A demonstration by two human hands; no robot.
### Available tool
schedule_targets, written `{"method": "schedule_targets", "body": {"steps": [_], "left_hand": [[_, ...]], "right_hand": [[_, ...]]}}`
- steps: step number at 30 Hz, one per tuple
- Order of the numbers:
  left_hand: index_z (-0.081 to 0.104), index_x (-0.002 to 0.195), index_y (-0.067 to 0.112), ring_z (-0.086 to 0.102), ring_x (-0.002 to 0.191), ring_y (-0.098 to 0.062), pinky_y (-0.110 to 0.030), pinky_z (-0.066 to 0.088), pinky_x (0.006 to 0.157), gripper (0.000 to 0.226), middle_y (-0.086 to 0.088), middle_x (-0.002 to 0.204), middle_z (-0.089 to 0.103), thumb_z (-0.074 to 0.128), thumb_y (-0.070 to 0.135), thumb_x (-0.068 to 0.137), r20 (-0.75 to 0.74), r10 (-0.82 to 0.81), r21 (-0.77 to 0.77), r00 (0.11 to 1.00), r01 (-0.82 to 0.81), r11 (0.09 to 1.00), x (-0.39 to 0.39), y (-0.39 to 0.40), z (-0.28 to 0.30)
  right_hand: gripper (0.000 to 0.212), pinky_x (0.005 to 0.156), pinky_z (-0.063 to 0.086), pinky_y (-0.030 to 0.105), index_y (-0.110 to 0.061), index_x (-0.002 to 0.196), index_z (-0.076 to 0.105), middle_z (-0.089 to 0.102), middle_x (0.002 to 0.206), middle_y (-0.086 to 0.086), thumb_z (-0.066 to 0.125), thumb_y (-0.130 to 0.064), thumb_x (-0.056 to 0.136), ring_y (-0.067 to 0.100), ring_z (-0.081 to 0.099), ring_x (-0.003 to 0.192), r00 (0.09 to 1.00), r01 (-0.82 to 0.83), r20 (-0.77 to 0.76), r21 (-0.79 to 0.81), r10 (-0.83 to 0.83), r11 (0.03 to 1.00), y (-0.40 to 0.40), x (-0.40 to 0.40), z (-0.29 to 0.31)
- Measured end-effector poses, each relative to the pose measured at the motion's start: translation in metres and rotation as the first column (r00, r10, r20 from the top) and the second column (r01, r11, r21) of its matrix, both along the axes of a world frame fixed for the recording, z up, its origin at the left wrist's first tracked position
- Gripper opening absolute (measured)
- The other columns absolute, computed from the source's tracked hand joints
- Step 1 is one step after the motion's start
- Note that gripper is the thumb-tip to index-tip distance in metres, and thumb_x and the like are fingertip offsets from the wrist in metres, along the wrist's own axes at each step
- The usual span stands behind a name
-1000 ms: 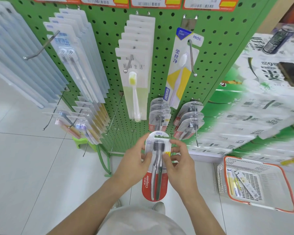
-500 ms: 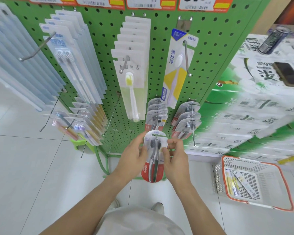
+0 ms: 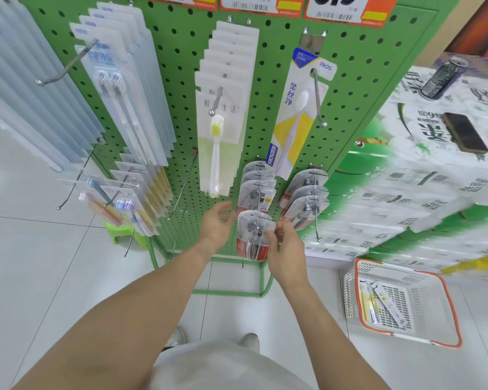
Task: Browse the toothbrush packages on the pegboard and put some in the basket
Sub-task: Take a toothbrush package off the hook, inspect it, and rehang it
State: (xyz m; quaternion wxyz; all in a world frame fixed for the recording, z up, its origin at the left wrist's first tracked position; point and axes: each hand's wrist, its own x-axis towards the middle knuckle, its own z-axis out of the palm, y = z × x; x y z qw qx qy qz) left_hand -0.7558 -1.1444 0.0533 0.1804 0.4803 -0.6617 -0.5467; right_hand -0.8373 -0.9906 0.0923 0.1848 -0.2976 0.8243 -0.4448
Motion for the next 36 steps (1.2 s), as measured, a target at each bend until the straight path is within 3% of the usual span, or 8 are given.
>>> {"method": "schedule_targets", "body": {"steps": [6, 9, 13, 16, 19, 26, 33, 36], "left_hand": [[0.062, 0.126, 0.012, 0.062, 0.112, -0.021, -0.034, 0.049, 0.101, 0.035, -0.003, 0.122, 0.065, 0.071, 0.01, 0.092, -0.045, -0.012, 0.104, 0.999, 0.017, 0.994, -0.015, -0.014, -0.004], [0.066, 0.108, 0.015, 0.065, 0.1, -0.021, -0.03, 0.052, 0.092, 0.022, -0.004, 0.108, 0.07, 0.073, 0.007, 0.088, -0.012, -0.011, 0.076, 1.0, 0.012, 0.997, -0.019, -0.015, -0.007], [0.072, 0.103, 0.008, 0.063, 0.088, -0.018, -0.026, 0.052, 0.084, 0.018, -0.001, 0.094, 0.069, 0.069, -0.002, 0.088, 0.039, -0.077, 0.015, 0.996, 0.077, 0.997, -0.022, -0.015, -0.009], [0.073, 0.099, 0.008, 0.062, 0.081, -0.015, -0.026, 0.054, 0.085, 0.017, 0.001, 0.088, 0.068, 0.069, -0.003, 0.087, 0.029, -0.081, -0.039, 0.996, 0.082, 0.996, -0.02, -0.015, -0.008], [0.073, 0.098, 0.006, 0.059, 0.074, -0.008, -0.011, 0.047, 0.07, 0.011, 0.002, 0.085, 0.066, 0.069, 0.0, 0.089, 0.006, -0.052, -0.126, 0.999, 0.052, 0.991, -0.013, -0.015, -0.003], [0.063, 0.087, 0.012, 0.056, 0.07, -0.008, -0.008, 0.041, 0.058, 0.013, 0.006, 0.075, 0.06, 0.06, 0.004, 0.097, 0.074, -0.043, -0.198, 0.996, 0.057, 0.978, 0.017, -0.011, -0.006], [0.056, 0.092, 0.01, 0.054, 0.075, -0.017, -0.012, 0.036, 0.057, 0.012, 0.002, 0.079, 0.058, 0.05, 0.003, 0.101, 0.141, 0.049, -0.175, 0.989, -0.024, 0.984, 0.06, 0.003, -0.025], [0.057, 0.102, 0.01, 0.061, 0.082, -0.028, -0.03, 0.046, 0.069, 0.009, -0.005, 0.088, 0.066, 0.049, 0.007, 0.102, 0.139, 0.059, -0.167, 0.989, -0.035, 0.985, 0.083, 0.009, -0.037]], "right_hand": [[0.005, 0.065, 0.038, 0.021, -0.017, 0.099, 0.056, 0.066, 0.089, -0.005, 0.057, -0.013, 0.101, 0.012, 0.062, 0.081, 0.999, 0.003, 0.048, 0.02, -0.004, 1.0, -0.002, -0.004, 0.0], [0.004, 0.066, 0.041, 0.016, -0.017, 0.1, 0.058, 0.069, 0.09, -0.003, 0.058, -0.014, 0.101, 0.012, 0.063, 0.082, 0.996, 0.019, 0.085, 0.014, -0.02, 1.0, -0.001, -0.006, 0.003], [0.004, 0.064, 0.04, 0.007, -0.017, 0.099, 0.058, 0.068, 0.089, -0.004, 0.059, -0.014, 0.1, 0.008, 0.062, 0.079, 0.996, 0.017, 0.086, 0.018, -0.018, 1.0, -0.002, -0.007, 0.005], [0.003, 0.064, 0.041, 0.006, -0.017, 0.1, 0.059, 0.069, 0.09, -0.004, 0.059, -0.014, 0.101, 0.005, 0.062, 0.08, 0.996, 0.02, 0.087, 0.023, -0.022, 1.0, -0.002, -0.008, 0.005], [0.002, 0.063, 0.041, 0.007, -0.015, 0.099, 0.059, 0.068, 0.087, -0.005, 0.061, -0.015, 0.1, 0.007, 0.062, 0.079, 0.996, 0.021, 0.09, 0.023, -0.023, 1.0, -0.005, -0.009, 0.002], [0.007, 0.066, 0.042, 0.007, -0.02, 0.098, 0.057, 0.066, 0.086, -0.008, 0.061, -0.015, 0.101, 0.003, 0.062, 0.081, 0.996, 0.023, 0.091, -0.017, -0.021, 1.0, -0.008, -0.007, 0.002], [0.006, 0.07, 0.042, 0.006, -0.022, 0.098, 0.056, 0.065, 0.09, -0.009, 0.06, -0.019, 0.101, 0.003, 0.061, 0.088, 0.995, 0.063, 0.086, -0.046, -0.059, 0.997, -0.013, -0.006, 0.004], [0.004, 0.071, 0.04, 0.002, -0.02, 0.101, 0.058, 0.066, 0.093, -0.01, 0.06, -0.023, 0.102, 0.008, 0.062, 0.093, 0.992, 0.083, 0.102, -0.091, -0.073, 0.992, -0.016, -0.004, 0.005]]}}
